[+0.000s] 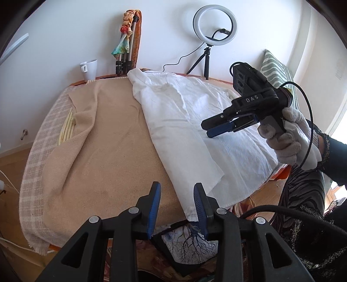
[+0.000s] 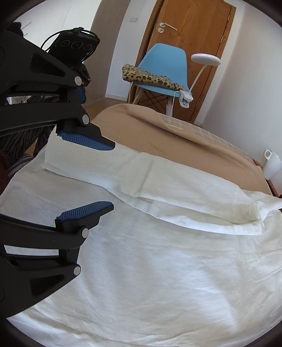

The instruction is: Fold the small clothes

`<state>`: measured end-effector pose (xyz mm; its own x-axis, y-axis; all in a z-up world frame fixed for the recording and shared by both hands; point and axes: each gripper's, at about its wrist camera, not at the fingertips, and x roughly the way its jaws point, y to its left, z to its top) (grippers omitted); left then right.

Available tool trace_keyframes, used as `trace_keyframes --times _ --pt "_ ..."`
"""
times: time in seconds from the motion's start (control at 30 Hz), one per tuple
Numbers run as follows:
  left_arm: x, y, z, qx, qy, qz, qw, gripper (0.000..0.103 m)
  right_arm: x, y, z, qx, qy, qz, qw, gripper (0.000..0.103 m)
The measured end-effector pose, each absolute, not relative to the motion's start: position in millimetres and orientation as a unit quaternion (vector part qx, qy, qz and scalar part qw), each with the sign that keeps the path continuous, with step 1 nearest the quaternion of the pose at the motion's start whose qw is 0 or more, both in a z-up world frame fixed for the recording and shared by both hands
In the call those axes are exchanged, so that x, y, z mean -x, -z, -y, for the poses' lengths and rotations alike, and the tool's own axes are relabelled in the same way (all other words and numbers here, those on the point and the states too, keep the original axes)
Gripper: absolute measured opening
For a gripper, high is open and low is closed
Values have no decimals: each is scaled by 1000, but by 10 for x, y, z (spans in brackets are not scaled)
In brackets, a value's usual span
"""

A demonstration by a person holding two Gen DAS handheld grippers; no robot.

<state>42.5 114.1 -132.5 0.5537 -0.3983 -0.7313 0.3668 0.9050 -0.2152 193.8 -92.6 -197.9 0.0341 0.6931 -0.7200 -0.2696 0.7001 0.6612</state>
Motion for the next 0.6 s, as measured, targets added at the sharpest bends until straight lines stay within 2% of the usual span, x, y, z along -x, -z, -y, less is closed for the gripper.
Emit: trace_keyframes --times 0.37,0.43,0.47,0.6 --pt "-419 1488 -973 3 235 -423 875 32 -1431 2201 689 -204 -358 -592 693 51" --pt "-435 1429 -979 -2 231 -415 880 32 -1423 2193 630 -199 -364 -594 690 18" --pt "-450 1399 -981 -7 229 -411 882 32 -1422 2198 633 -208 -365 -598 683 6" --pt "-500 1312 -963 -22 229 -400 887 32 -1412 1992 867 -255 -370 -588 673 4"
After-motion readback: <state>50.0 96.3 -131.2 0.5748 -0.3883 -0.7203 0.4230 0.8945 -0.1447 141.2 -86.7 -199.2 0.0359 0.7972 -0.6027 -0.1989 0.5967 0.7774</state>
